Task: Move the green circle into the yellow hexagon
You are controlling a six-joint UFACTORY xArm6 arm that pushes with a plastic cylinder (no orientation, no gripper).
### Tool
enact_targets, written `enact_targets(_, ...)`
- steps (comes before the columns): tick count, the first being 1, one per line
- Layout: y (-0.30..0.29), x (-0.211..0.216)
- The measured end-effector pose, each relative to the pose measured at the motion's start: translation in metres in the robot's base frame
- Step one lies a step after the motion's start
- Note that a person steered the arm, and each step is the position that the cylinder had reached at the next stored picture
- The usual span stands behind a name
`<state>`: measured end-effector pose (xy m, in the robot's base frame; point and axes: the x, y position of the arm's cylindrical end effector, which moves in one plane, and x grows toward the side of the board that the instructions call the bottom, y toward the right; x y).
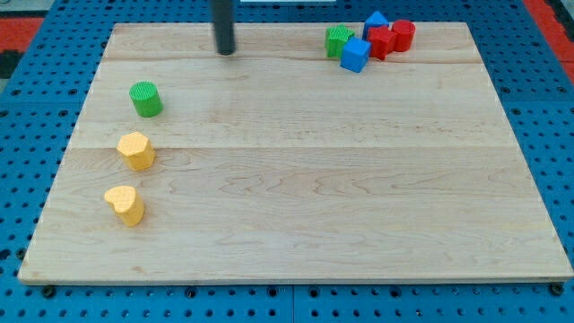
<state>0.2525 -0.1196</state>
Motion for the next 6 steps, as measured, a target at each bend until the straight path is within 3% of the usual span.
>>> enact_targets(2,-0.041,0.013)
enact_targets(6,-0.034,0.035)
